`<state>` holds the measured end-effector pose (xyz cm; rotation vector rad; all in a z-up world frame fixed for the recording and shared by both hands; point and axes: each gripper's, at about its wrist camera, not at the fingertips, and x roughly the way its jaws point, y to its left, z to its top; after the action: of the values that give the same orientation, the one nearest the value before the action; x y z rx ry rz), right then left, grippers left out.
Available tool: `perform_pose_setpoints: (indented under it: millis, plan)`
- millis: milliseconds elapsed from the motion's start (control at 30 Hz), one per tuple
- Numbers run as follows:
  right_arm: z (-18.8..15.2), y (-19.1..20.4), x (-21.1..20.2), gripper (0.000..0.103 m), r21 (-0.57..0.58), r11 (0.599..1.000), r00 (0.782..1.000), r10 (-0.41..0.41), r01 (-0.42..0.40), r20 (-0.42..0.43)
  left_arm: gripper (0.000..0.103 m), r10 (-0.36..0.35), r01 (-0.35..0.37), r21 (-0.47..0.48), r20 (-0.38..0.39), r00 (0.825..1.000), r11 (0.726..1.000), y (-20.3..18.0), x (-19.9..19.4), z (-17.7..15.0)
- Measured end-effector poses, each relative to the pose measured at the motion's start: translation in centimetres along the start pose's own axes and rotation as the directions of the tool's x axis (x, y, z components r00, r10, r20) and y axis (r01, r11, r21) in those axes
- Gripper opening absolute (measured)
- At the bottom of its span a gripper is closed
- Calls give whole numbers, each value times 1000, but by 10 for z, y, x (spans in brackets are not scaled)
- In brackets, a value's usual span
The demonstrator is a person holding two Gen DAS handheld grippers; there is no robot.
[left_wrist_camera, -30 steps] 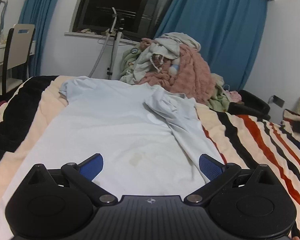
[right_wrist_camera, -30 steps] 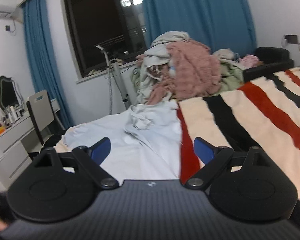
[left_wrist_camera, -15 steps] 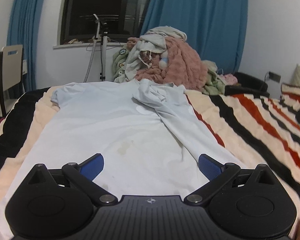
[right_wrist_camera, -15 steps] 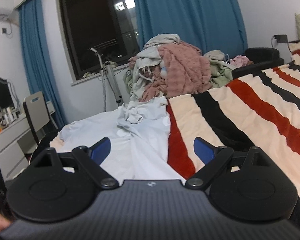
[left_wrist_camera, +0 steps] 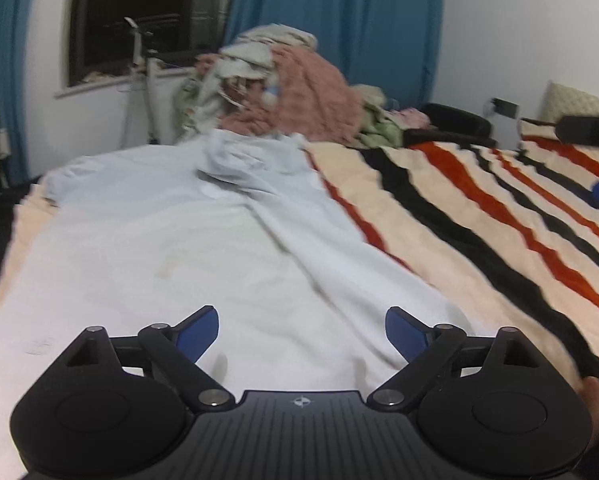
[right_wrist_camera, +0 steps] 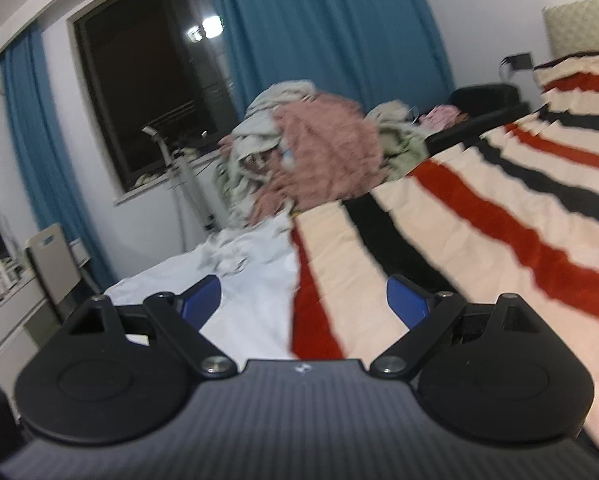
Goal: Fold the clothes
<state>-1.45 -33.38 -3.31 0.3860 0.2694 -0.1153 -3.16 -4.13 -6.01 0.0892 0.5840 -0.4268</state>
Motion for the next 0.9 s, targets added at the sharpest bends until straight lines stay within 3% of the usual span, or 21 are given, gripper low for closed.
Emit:
perform_pose_setpoints:
  millis: [200, 267, 367, 500, 567, 633, 700, 767, 833, 900]
  plan:
    - [21, -55, -17, 91, 79, 993, 986, -95, 85, 138, 85, -114, 115, 13, -57, 992, 993, -57, 13, 1]
    - [21, -76, -19, 91, 160, 982, 981, -126, 101, 151, 81, -154, 157, 26, -88, 984, 987, -78, 20, 0]
    - [18, -96, -14, 91, 250, 962, 980, -147, 110, 132, 76, -214, 222, 39, -142, 966, 974, -109, 35, -4]
    - [15, -96, -1, 91, 241, 963, 984, -151, 124, 98, 70, -261, 282, 71, -216, 941, 957, -145, 60, -17]
    - [13, -96, 5, 91, 230, 964, 983, -159, 135, 88, 68, -247, 279, 101, -252, 936, 955, -159, 73, -27]
    - [11, -99, 8, 91, 241, 963, 987, -142, 121, 71, 57, -199, 249, 155, -285, 938, 956, -173, 85, -39]
    - [8, -102, 12, 91, 254, 960, 990, -133, 116, 52, 51, -153, 213, 210, -267, 952, 954, -181, 90, -48]
    - [7, -104, 15, 91, 267, 957, 990, -133, 117, 41, 33, -141, 194, 211, -245, 959, 958, -178, 89, -49]
    - [6, -106, 17, 91, 280, 953, 991, -133, 118, 35, 8, -133, 180, 201, -227, 965, 963, -174, 87, -48]
    - [6, -107, 17, 91, 289, 951, 991, -129, 114, 34, 8, -140, 176, 172, -201, 970, 969, -161, 76, -40]
